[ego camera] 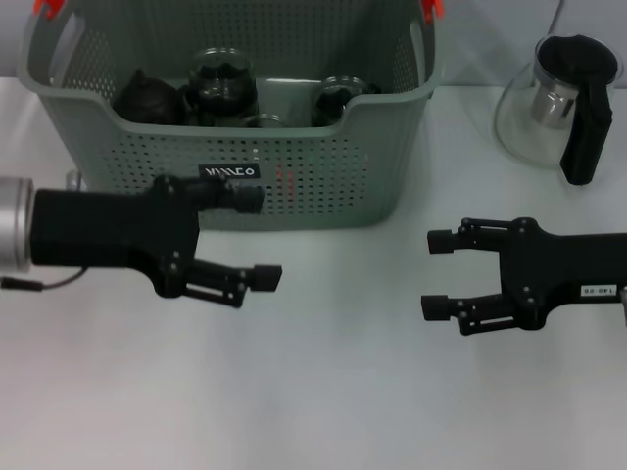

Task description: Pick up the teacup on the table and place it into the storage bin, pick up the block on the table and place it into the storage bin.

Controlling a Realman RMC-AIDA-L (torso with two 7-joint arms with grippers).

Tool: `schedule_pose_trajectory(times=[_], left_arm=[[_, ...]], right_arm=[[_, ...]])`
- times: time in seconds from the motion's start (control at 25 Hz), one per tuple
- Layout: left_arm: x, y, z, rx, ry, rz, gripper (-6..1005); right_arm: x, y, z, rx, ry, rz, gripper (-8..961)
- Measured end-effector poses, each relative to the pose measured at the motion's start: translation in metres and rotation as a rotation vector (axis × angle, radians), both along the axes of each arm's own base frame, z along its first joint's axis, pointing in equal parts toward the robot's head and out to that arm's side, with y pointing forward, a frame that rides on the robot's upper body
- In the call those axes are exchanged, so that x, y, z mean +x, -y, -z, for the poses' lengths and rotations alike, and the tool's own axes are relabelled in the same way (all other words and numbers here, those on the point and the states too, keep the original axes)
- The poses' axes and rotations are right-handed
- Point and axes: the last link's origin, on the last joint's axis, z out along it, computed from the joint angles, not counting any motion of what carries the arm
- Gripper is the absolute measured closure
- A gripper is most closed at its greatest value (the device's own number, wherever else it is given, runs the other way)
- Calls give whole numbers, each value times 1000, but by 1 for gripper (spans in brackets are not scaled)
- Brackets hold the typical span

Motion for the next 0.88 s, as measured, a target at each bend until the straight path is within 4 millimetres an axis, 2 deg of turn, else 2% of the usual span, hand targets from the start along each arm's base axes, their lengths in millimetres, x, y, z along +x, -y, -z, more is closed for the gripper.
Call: schedule_pose_trajectory(times=[0.28, 0.44, 0.88], left_arm=[[-21, -7, 44, -17, -53, -86, 49], [-26, -10, 58, -9, -65, -102, 49], [-26, -11, 61, -11, -64, -103, 49]], right_arm=[[0, -13, 1, 38, 77, -18, 39], [2, -16, 6, 47, 109, -11, 38], [6, -12, 8, 37, 118, -3, 38]])
